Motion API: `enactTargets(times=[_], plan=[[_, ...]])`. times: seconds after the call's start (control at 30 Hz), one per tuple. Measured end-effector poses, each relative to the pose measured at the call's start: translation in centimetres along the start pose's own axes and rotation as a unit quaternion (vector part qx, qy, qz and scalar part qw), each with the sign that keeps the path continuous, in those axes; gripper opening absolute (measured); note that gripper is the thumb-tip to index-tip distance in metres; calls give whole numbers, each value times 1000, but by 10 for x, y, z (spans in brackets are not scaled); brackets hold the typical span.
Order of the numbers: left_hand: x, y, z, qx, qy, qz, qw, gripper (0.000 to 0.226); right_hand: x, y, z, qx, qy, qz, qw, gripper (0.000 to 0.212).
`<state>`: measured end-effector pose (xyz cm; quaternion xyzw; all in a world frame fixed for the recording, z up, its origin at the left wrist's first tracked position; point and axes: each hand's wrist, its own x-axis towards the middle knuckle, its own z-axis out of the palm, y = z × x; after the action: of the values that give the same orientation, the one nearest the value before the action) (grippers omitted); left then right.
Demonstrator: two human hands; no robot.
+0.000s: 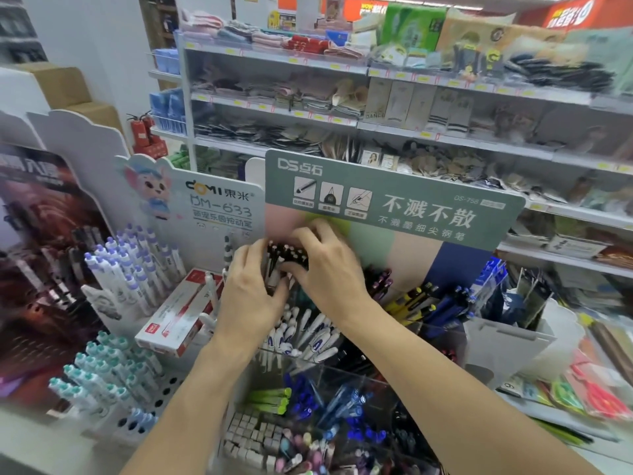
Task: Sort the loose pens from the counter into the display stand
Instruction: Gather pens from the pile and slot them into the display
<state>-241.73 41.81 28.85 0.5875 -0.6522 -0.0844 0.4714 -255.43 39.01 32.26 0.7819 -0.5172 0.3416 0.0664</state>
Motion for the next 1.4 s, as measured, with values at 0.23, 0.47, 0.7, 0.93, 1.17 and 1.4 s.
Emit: enactTargets(times=[0.23,0.47,0.7,0.93,1.17,1.4], plan=[[8,-6,-1,-23,-30,26,999,61,3,-7,14,52,-5,-41,998,27],[11,-14,-1,-11,-36,35,999,48,7,1,13,80,-21,-54,995,26],[13,-8,-4,-51,-34,1,998,52,-4,2,10,82,11,-79,993,25],[14,-10,-6,-48,-75,25,996,52,-6,16,1,125,-69,-80,986,26],[12,-5,-9,-30,-44,-11,999,51,-1,1,-8,145,42,-26,988,19],[-43,61,-24,-193,-42,-30,980,9,-98,20,-109,181,124,36,975,6]])
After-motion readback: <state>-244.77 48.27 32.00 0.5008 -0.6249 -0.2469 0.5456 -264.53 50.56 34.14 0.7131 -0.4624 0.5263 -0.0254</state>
